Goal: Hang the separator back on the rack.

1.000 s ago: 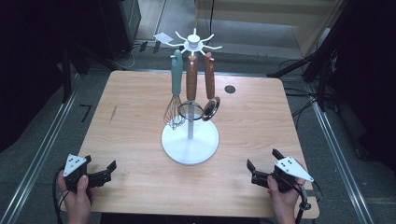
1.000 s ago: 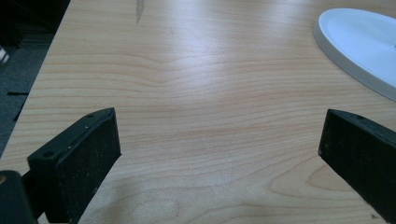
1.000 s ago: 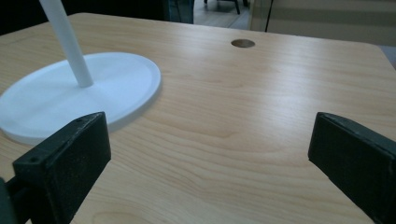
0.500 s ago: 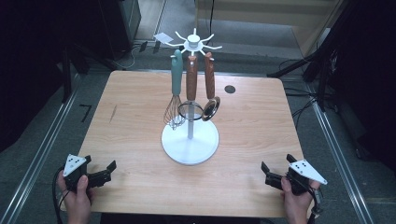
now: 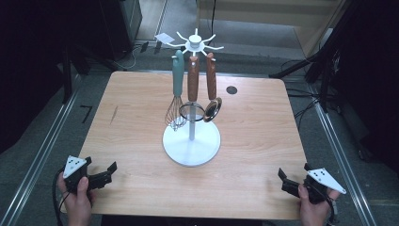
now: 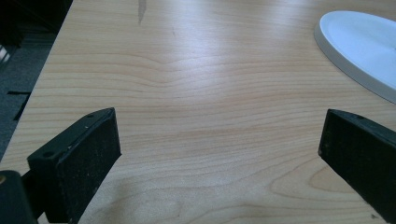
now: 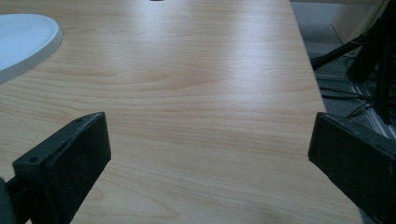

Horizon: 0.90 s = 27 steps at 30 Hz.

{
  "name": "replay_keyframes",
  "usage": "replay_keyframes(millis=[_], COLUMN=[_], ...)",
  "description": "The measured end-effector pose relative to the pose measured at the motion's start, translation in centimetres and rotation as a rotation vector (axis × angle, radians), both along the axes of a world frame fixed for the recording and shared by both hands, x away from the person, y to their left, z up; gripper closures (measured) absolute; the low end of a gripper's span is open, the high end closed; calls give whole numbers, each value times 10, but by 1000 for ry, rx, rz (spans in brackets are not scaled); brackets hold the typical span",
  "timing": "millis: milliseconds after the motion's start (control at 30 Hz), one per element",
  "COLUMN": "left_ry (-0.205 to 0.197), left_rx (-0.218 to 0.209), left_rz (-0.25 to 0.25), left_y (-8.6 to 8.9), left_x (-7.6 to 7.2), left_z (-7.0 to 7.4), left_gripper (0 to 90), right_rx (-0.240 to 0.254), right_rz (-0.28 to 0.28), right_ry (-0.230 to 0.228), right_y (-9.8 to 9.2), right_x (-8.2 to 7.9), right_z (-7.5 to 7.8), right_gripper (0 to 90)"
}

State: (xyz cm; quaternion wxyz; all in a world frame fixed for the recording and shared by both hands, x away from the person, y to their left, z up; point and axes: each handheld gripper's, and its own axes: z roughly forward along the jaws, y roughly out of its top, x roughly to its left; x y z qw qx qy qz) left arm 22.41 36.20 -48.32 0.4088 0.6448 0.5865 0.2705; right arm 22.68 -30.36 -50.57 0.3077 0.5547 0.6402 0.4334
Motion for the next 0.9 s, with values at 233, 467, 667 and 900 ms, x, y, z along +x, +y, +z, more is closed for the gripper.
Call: replay_keyframes(millis=[233,467,667,900], left_ry=[-7,-8,-8,-4], left_rx=[0,2,21,18], left_rz=[7,8,9,9], left_y=[0,0,-2,-1], left_x=[0,0,0,1], left_z=[0,0,0,0], left_gripper=[0,0,0,0], right_rx=[0,-3,-1,-28], right_rz=[-14,-26,-34,-36], right_ry=[5,8,13,27], right_y=[-15,-17,-17,-15], right_x=[-7,-7,-6,-4], right_z=[-2,-3,-3,-3], right_gripper=[0,0,0,0])
